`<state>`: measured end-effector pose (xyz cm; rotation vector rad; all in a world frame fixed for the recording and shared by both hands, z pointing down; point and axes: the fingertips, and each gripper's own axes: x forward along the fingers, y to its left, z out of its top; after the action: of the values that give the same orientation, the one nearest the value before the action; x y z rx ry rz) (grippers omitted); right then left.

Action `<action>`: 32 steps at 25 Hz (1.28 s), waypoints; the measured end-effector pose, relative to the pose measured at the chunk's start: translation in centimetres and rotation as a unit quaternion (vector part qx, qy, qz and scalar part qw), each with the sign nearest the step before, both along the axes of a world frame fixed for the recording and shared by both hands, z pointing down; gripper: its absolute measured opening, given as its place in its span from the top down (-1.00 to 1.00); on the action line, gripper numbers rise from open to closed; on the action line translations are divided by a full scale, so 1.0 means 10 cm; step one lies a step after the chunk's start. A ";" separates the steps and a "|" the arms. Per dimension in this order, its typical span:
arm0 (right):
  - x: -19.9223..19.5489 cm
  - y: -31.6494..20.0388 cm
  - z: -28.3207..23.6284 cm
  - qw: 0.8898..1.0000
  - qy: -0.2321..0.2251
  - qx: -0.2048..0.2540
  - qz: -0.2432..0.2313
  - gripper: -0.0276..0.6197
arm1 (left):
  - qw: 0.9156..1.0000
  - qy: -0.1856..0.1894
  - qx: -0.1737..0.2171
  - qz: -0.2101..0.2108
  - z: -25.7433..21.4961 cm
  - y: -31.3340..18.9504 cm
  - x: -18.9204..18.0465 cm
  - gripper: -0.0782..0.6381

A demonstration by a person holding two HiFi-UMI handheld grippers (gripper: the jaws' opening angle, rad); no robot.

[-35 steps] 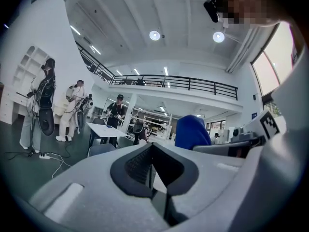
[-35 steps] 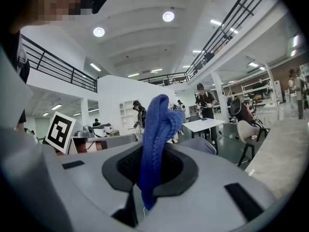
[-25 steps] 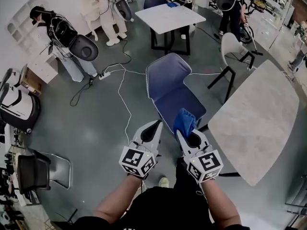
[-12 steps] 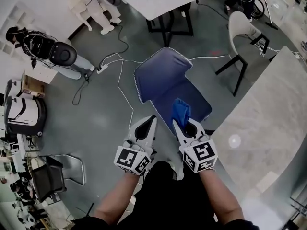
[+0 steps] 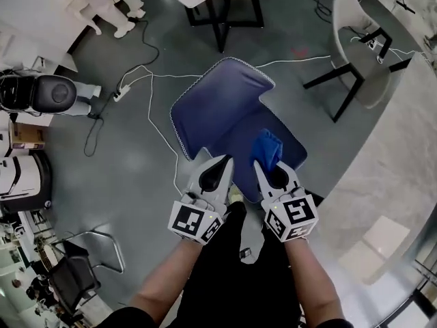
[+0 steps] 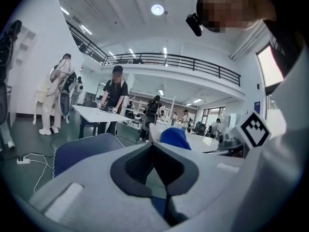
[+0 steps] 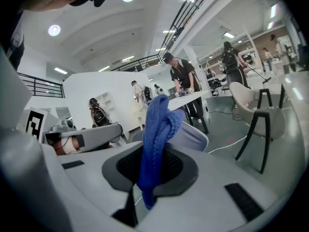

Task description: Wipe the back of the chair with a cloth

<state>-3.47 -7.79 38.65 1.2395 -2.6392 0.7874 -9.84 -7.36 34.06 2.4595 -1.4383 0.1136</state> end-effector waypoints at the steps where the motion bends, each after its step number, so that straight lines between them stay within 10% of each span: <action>1: 0.01 -0.13 0.21 1.000 -0.003 -0.014 0.016 0.73 | 1.000 0.000 0.000 0.006 0.12 -0.10 -0.02 0.76; 10: 0.02 -1.20 2.45 0.968 -0.099 -0.195 0.121 0.73 | 0.999 -0.007 -0.017 0.027 1.48 -0.76 -0.24 0.76; 32: -0.24 -2.51 4.11 0.946 -0.119 -0.261 0.149 0.72 | 1.000 -0.008 -0.029 0.006 2.30 -1.15 -0.54 0.76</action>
<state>-5.88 -32.90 79.70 1.4604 -2.1801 1.6466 -15.21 -18.83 57.11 2.4250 -1.4070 0.1745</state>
